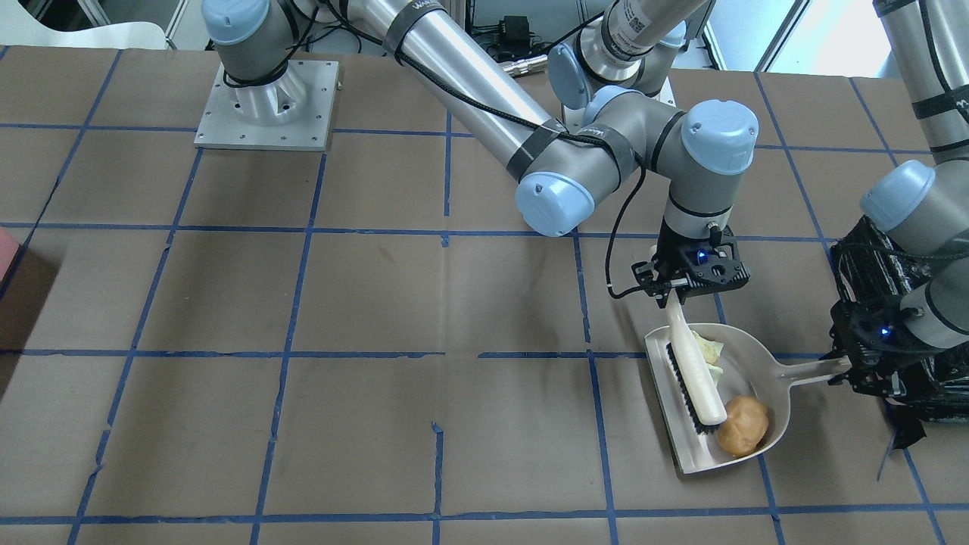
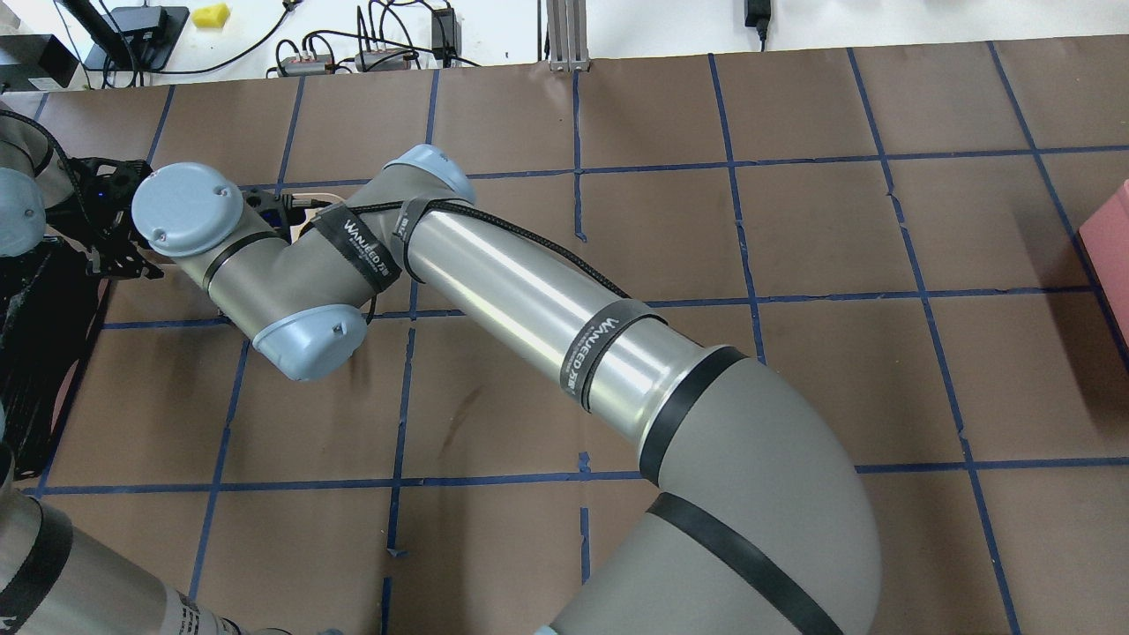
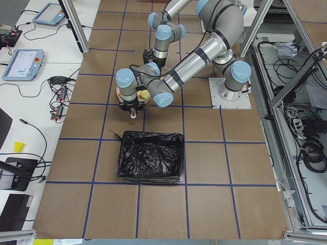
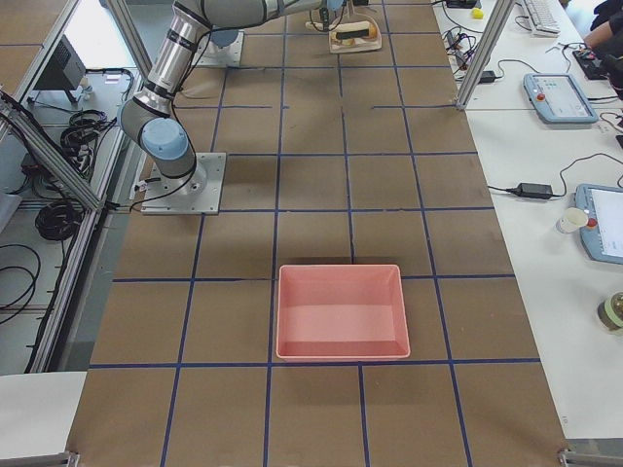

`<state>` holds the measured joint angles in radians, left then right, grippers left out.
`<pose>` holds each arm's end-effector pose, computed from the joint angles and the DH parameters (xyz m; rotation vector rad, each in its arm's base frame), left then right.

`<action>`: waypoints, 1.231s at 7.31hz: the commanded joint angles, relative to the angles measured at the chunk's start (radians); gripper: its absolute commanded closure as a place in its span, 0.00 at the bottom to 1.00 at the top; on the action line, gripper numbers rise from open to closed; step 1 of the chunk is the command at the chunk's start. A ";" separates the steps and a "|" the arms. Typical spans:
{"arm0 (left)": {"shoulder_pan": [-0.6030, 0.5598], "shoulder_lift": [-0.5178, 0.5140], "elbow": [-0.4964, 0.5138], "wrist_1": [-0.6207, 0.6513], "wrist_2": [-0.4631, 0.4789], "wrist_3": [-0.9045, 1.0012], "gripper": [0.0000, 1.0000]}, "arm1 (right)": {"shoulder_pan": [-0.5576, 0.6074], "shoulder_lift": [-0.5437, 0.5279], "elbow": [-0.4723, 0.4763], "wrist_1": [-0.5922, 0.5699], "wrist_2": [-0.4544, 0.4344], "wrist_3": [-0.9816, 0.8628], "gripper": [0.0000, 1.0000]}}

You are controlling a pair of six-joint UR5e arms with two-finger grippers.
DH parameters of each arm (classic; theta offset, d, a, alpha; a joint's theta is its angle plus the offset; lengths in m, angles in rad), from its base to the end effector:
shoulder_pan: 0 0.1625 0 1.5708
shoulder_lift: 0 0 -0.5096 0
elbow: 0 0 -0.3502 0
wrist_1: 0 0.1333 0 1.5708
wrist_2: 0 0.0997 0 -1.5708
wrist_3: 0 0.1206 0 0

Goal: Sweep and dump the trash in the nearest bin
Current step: 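Carry the loaded dustpan over the black trash bag while the right gripper withdraws the brush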

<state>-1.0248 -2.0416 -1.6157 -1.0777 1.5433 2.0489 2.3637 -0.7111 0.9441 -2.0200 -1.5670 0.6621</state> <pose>0.2118 -0.6117 0.3212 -2.1244 -2.2744 0.0317 0.6995 -0.5013 0.3178 -0.1957 2.9792 -0.2382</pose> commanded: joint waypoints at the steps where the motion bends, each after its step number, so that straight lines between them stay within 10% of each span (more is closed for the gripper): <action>1: 0.012 0.007 0.006 -0.004 -0.035 0.002 0.93 | -0.064 -0.071 0.037 0.072 -0.030 -0.080 0.85; 9: 0.270 0.136 0.042 -0.322 -0.258 -0.006 0.93 | -0.211 -0.584 0.719 0.046 -0.073 -0.145 0.88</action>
<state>-0.8129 -1.9571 -1.5816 -1.3326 1.2928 2.0395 2.1769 -1.1800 1.5385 -1.9733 -1.6400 0.5253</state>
